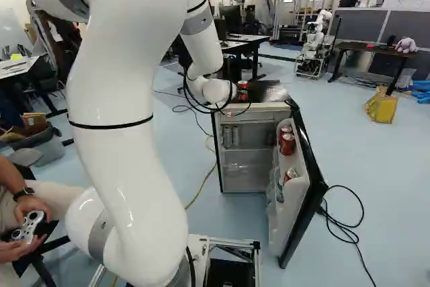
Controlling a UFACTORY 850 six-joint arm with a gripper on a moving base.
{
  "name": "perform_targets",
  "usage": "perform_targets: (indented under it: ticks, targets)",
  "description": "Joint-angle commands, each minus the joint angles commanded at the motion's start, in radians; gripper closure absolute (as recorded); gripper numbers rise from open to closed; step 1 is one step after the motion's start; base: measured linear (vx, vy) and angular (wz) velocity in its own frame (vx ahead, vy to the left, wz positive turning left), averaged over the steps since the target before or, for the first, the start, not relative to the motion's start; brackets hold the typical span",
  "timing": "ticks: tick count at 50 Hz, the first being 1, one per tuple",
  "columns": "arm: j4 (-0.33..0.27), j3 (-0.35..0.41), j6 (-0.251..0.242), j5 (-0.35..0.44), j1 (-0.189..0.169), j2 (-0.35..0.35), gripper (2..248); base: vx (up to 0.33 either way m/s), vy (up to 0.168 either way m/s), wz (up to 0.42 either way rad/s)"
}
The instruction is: Grab a drink from the fridge
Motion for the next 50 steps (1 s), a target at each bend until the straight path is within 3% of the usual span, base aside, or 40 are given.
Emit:
perform_targets:
  ticks: [4, 5, 9, 10, 14, 15, 50]
  targets:
    - [0.0, 0.0, 0.0, 0.0, 0.0, 0.0, 91, 0.0, 0.0, 0.0]
    - [0.0, 0.0, 0.0, 0.0, 0.0, 0.0, 55, 0.0, 0.0, 0.0]
    - [0.0, 0.002, 0.0, 0.0, 0.0, 0.001, 55, 0.0, 0.0, 0.0]
    - [0.0, 0.003, 0.0, 0.0, 0.0, 0.002, 18, 0.0, 0.0, 0.0]
    - [0.0, 0.012, 0.0, 0.0, -0.001, 0.01, 18, 0.0, 0.0, 0.0]
    - [0.0, 0.016, 0.0, 0.0, -0.001, 0.013, 3, 0.0, 0.0, 0.0]
    - [0.001, 0.199, 0.0, -0.004, -0.016, 0.208, 3, 0.0, 0.0, 0.0]
